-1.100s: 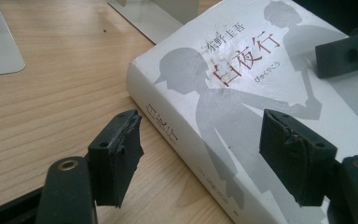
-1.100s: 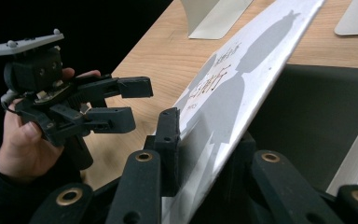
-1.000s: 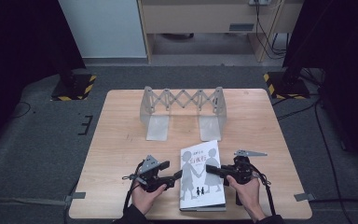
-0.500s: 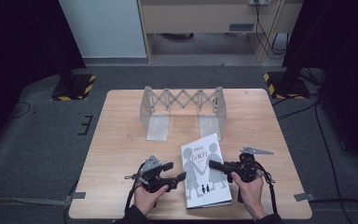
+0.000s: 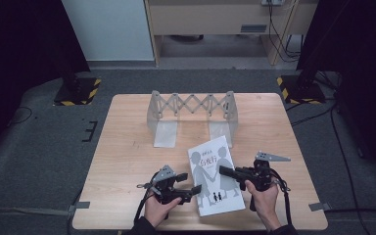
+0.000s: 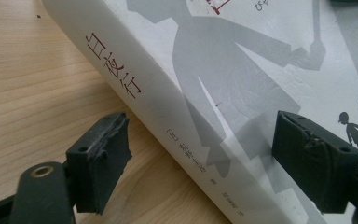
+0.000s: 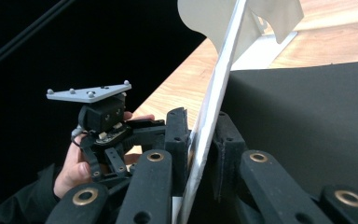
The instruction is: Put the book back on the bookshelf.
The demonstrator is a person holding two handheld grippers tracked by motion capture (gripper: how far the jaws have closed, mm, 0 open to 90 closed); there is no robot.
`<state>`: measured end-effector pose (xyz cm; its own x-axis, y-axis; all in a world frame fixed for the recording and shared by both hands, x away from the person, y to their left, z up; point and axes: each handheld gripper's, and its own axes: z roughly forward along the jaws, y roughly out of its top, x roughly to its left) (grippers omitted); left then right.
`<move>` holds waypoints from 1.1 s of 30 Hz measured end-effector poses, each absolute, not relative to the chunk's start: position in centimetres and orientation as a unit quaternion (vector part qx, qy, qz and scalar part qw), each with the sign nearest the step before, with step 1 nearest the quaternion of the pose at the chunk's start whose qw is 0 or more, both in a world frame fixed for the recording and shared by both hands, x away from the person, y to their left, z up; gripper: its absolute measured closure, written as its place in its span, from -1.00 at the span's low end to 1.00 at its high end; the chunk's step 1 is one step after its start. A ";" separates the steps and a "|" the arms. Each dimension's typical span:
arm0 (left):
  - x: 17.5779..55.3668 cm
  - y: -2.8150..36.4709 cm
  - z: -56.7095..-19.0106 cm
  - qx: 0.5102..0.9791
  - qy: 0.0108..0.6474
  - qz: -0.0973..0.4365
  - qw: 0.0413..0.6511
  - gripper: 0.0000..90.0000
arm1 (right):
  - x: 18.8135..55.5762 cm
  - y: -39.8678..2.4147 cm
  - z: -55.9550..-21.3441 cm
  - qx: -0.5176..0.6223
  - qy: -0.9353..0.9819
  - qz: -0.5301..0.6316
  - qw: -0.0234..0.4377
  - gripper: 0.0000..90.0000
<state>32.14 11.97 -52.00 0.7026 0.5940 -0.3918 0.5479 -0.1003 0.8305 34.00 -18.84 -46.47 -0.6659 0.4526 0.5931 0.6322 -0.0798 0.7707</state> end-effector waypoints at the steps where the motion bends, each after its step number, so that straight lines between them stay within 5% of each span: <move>1: 32.2 11.9 -52.1 0.739 0.383 0.018 0.554 -0.63 | 34.0 -18.8 -46.4 -0.400 -0.675 -0.615 0.073 0.77; 9: 32.9 11.4 -52.9 0.734 0.366 -0.015 0.571 -1.00 | 33.9 -18.6 -46.4 -0.368 -0.677 -0.629 0.102 0.76; 20: 33.3 11.3 -53.9 0.727 0.365 -0.069 0.578 -1.00 | 34.6 -18.8 -47.4 -0.371 -0.666 -0.632 0.138 0.75; 33: 33.7 11.1 -54.9 0.729 0.399 -0.123 0.543 -0.98 | 35.4 -19.4 -48.7 -0.385 -0.716 -0.577 0.074 0.67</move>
